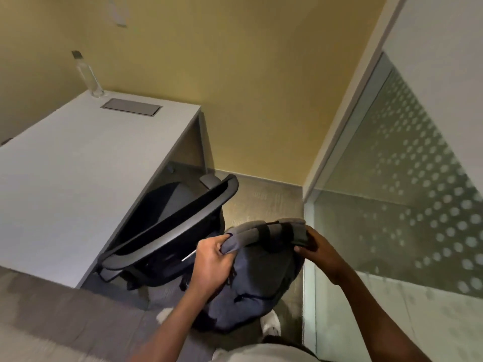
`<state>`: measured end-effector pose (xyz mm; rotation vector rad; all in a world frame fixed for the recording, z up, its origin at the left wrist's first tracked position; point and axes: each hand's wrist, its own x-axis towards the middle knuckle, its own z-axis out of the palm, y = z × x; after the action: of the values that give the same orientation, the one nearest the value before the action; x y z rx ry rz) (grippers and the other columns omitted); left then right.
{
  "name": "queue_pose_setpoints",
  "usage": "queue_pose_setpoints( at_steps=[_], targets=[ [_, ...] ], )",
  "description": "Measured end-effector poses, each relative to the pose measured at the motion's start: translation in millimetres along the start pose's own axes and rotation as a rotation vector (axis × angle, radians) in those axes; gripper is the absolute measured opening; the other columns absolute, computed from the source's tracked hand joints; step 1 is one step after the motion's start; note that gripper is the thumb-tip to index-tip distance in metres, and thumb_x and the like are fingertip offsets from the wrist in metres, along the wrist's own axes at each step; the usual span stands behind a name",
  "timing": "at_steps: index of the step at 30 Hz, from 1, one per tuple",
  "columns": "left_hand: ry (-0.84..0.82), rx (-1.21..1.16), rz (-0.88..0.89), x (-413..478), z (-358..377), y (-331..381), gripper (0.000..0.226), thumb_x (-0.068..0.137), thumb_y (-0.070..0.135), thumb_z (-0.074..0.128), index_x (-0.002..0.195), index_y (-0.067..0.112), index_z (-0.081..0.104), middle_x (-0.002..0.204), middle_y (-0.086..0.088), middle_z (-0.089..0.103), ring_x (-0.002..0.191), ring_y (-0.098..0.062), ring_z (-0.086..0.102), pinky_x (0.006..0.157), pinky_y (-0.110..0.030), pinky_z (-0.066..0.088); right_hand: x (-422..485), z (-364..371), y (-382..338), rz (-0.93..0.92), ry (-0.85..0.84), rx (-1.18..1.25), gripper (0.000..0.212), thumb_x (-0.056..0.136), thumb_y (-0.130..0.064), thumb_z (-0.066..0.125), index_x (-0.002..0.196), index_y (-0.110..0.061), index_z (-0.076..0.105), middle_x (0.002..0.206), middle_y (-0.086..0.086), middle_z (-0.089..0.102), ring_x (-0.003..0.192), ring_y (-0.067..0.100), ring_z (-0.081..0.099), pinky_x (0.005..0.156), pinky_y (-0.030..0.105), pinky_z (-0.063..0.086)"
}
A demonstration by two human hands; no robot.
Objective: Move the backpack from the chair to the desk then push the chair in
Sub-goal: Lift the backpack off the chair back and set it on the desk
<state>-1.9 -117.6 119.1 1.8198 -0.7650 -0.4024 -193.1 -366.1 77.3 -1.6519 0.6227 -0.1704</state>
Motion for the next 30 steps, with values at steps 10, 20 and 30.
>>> queue_pose_setpoints(
  at_steps=[10, 20, 30],
  targets=[
    [-0.045, -0.05, 0.234, 146.4, 52.0, 110.4, 0.016, 0.083, 0.031, 0.069, 0.069, 0.028, 0.075, 0.062, 0.007, 0.071, 0.052, 0.002, 0.057, 0.046, -0.032, 0.049, 42.6, -93.5, -92.5, -0.269, 0.649, -0.053, 0.018, 0.089, -0.029, 0.075, 0.104, -0.038, 0.078, 0.097, -0.01, 0.081, 0.09, 0.008, 0.076, 0.075, 0.024, 0.061],
    [0.054, -0.145, 0.336, 325.9, 109.8, 144.3, 0.013, 0.088, 0.021, 0.079, 0.075, 0.023, 0.08, 0.055, 0.022, 0.062, 0.052, 0.008, 0.049, 0.047, -0.02, 0.038, 180.4, -202.6, -166.2, -0.405, 0.819, -0.152, 0.028, 0.079, -0.052, 0.072, 0.097, -0.03, 0.076, 0.091, -0.005, 0.078, 0.083, 0.009, 0.073, 0.076, 0.044, 0.063],
    [0.167, -0.109, 0.315, 490.7, 117.5, 153.6, 0.011, 0.092, 0.019, 0.075, 0.089, 0.026, 0.083, 0.067, 0.014, 0.075, 0.06, -0.002, 0.068, 0.047, -0.024, 0.048, 372.5, -273.6, -215.5, -0.456, 0.682, -0.191, 0.023, 0.093, -0.007, 0.075, 0.104, -0.027, 0.076, 0.093, -0.011, 0.077, 0.088, 0.004, 0.073, 0.084, 0.043, 0.064]
  ],
)
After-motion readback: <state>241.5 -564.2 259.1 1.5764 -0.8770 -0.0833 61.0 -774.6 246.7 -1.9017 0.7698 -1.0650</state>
